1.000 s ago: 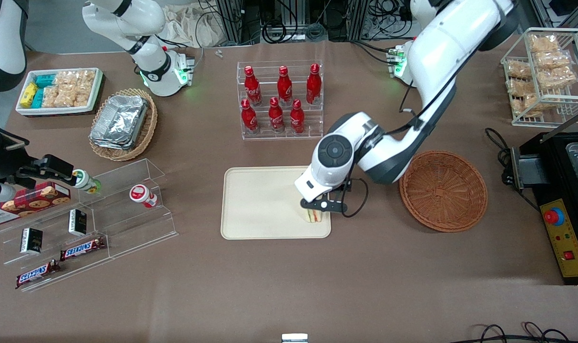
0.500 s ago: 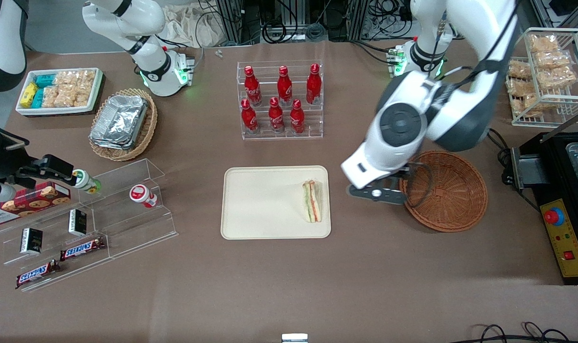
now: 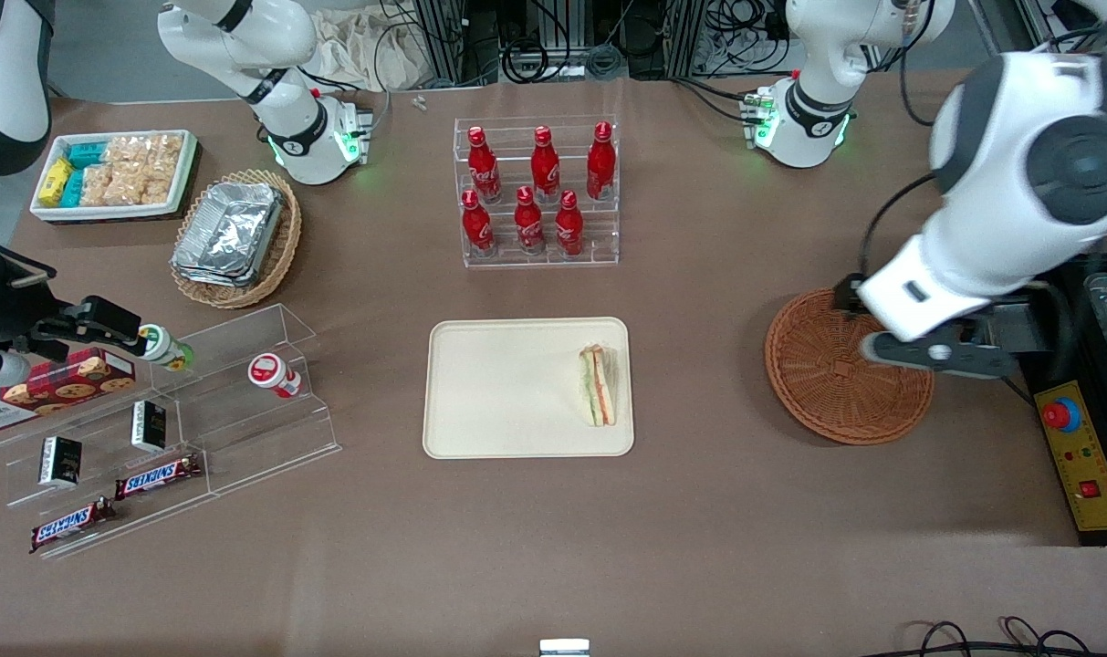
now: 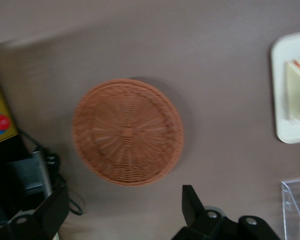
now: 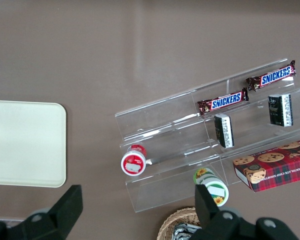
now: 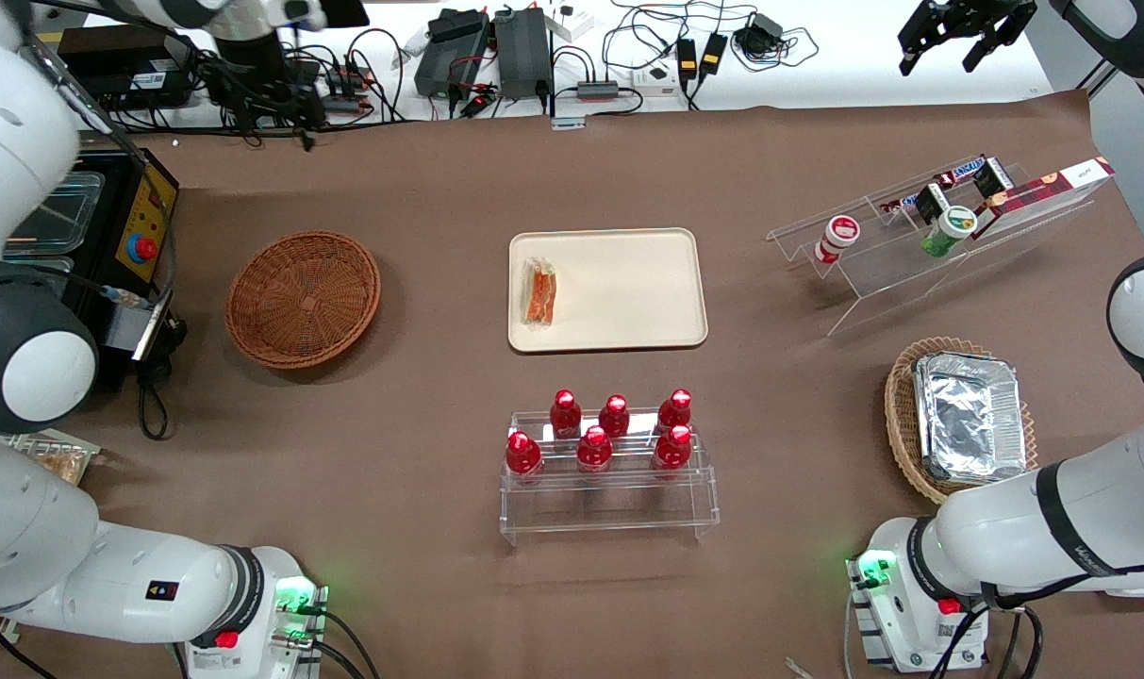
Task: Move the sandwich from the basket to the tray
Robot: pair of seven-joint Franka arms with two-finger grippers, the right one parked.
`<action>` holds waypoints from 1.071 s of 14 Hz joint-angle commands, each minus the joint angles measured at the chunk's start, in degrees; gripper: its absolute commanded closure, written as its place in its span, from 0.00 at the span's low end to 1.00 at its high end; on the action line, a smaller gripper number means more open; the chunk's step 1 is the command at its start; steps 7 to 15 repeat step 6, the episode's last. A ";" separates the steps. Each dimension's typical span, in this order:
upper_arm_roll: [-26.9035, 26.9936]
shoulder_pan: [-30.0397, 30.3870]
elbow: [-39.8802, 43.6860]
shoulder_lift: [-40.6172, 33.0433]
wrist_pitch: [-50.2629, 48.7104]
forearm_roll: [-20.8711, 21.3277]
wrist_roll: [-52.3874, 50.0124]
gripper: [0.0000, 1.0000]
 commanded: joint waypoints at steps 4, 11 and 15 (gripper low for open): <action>7.79 -0.63 0.56 -2.42 -0.66 -3.24 0.66 0.00; 9.54 -0.72 0.56 -2.42 -0.66 -5.26 0.66 0.00; 9.54 -0.72 0.56 -2.42 -0.66 -5.26 0.66 0.00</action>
